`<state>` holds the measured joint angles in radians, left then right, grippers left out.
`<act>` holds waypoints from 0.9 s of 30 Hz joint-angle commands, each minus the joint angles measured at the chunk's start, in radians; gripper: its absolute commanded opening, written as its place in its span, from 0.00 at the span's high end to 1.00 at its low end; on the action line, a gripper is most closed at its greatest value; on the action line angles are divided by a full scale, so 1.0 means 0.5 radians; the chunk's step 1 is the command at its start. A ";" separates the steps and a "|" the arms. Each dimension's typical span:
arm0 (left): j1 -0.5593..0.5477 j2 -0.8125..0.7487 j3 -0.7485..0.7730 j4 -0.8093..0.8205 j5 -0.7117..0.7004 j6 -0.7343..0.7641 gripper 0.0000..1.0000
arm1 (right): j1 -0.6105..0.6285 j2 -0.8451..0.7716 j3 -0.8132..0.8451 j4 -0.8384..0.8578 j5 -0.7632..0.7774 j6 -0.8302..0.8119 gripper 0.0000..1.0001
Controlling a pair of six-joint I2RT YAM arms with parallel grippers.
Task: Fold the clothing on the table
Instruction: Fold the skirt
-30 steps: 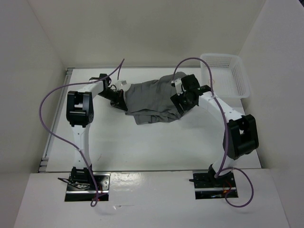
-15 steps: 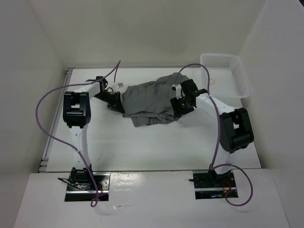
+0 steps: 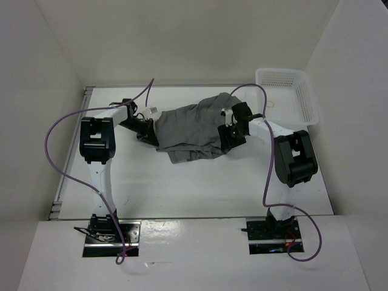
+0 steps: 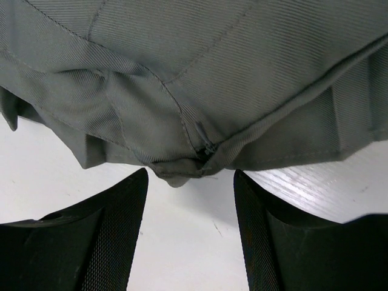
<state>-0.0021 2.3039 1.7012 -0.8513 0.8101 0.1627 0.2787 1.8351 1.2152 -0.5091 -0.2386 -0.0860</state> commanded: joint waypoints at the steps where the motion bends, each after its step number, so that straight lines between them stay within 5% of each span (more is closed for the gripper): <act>1: 0.010 -0.061 -0.034 -0.064 -0.043 0.141 1.00 | -0.011 0.033 0.110 0.098 -0.124 0.025 0.36; 11: -0.008 -0.040 -0.034 -0.123 0.003 0.221 1.00 | -0.030 0.155 0.174 0.098 -0.182 0.025 0.34; 14: -0.008 -0.018 -0.016 -0.144 0.021 0.239 1.00 | -0.030 0.201 0.211 0.098 -0.182 0.025 0.54; 15: -0.008 -0.018 -0.015 -0.144 0.021 0.239 1.00 | -0.030 0.202 0.211 0.098 -0.182 0.025 0.64; 16: -0.008 -0.018 -0.015 -0.169 0.021 0.260 1.00 | -0.030 0.202 0.211 0.080 -0.182 0.025 0.85; 18: -0.026 0.000 0.052 -0.242 0.046 0.303 1.00 | -0.030 0.220 0.232 0.055 -0.161 0.025 0.98; 27: -0.063 0.003 0.797 -0.810 0.046 0.613 1.00 | -0.048 0.003 0.634 -0.273 -0.103 -0.125 1.00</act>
<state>-0.0250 2.3234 1.9553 -1.1267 0.8009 0.3798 0.2672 1.9369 1.4071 -0.5720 -0.2951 -0.1043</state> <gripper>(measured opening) 0.015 0.155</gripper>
